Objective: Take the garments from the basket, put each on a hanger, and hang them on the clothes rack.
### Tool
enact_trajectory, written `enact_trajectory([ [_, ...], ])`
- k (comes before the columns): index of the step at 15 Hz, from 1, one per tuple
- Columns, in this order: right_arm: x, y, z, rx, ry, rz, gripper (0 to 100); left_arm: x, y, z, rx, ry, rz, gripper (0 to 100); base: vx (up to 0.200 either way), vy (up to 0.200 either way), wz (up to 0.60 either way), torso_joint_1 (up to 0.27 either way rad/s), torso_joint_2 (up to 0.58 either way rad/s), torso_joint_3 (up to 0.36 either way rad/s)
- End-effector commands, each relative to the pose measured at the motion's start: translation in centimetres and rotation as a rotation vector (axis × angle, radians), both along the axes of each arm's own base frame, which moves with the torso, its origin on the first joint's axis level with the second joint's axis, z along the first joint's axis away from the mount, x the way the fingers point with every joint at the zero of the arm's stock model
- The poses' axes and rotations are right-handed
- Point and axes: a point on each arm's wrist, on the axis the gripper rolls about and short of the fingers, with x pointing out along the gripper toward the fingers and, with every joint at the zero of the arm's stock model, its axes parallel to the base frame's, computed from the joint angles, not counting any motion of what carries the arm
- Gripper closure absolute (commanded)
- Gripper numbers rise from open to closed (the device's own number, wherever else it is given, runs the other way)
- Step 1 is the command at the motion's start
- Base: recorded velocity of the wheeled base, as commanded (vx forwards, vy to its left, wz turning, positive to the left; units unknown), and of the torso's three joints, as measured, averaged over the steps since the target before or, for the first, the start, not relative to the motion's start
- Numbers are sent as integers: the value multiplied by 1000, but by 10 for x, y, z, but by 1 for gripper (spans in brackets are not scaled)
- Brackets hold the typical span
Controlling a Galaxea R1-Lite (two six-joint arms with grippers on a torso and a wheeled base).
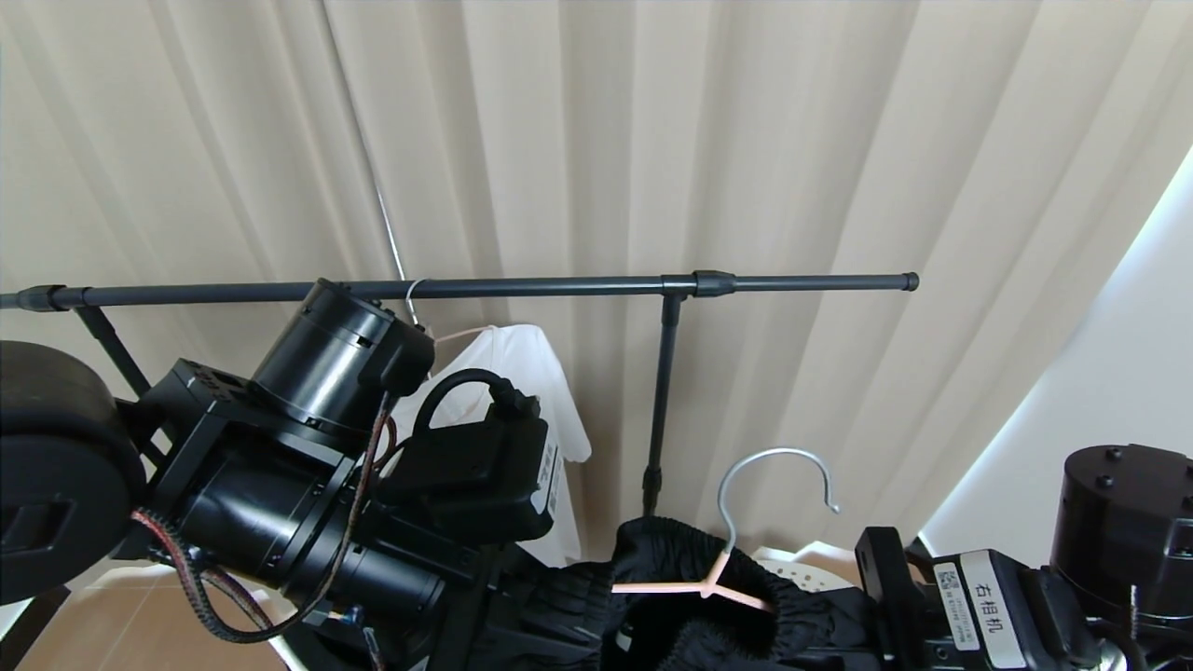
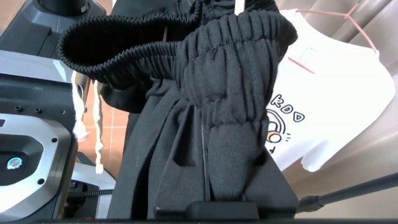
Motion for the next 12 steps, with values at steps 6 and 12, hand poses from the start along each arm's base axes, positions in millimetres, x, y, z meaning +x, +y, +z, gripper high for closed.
enact_trajectory([
  [6,1,1,1,0,1,-9,0,1,5,1,-3,-9,18,100,0,0,0,0,0,0],
  [12,6,-3,4,10,-14,-37,0,-7,32,4,-54,-80,92,100,0,0,0,0,0,0],
])
